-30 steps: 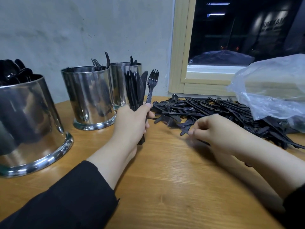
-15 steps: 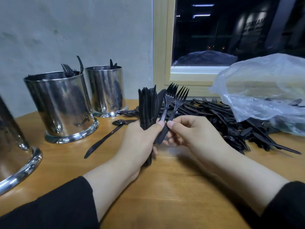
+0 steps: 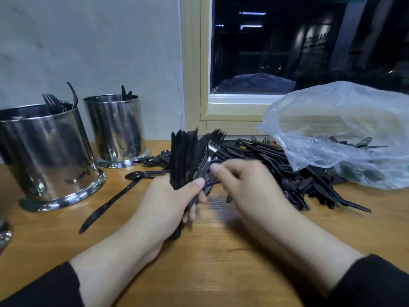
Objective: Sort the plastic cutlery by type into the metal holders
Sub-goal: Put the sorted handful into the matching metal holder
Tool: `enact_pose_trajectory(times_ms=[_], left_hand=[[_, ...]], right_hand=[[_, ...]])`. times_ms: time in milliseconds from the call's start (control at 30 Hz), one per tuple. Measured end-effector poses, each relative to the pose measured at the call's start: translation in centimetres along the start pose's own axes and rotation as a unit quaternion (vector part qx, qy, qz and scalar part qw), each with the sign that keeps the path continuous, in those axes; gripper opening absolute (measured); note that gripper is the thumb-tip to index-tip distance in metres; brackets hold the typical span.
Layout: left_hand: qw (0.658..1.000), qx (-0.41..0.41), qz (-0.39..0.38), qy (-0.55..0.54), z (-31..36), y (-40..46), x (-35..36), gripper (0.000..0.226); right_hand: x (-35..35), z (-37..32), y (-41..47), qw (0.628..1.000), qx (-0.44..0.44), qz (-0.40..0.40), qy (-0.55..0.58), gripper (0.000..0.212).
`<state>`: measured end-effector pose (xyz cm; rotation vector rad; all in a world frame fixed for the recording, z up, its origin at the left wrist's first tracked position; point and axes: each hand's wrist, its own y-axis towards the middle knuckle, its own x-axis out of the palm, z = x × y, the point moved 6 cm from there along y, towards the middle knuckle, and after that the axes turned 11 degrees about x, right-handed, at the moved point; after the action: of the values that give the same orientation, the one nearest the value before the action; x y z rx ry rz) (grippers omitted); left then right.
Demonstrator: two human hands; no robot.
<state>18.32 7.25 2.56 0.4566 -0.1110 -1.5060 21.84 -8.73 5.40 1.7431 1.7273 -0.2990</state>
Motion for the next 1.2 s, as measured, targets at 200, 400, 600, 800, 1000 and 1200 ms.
enact_pose_trajectory(times_ms=[200, 400, 600, 800, 1000, 1200], left_hand=[[1.000, 0.000, 0.030, 0.010, -0.2, 0.6, -1.7, 0.032], [0.998, 0.004, 0.048, 0.033, -0.9, 1.2, -2.9, 0.033], [0.997, 0.025, 0.067, 0.003, -0.5, 1.3, -2.9, 0.018], [0.998, 0.025, 0.064, 0.001, -0.4, 1.0, -2.6, 0.009], [0.997, 0.033, 0.075, 0.001, 0.0, 1.0, -2.7, 0.008], [0.994, 0.054, 0.092, 0.013, 0.5, 0.9, -3.0, 0.006]], right_hand=[[-2.8, 2.5, 3.6, 0.983, -0.045, 0.052, -0.172, 0.011], [-0.7, 3.8, 4.8, 0.946, -0.096, -0.030, -0.309, 0.038], [0.4, 5.0, 4.8, 0.916, -0.074, -0.029, -0.394, 0.032], [0.3, 5.1, 4.6, 0.925, -0.046, -0.032, -0.375, 0.029], [-1.2, 4.1, 4.4, 0.962, -0.051, 0.021, -0.269, 0.021], [-4.3, 2.4, 3.7, 0.977, -0.081, 0.068, -0.183, 0.011]])
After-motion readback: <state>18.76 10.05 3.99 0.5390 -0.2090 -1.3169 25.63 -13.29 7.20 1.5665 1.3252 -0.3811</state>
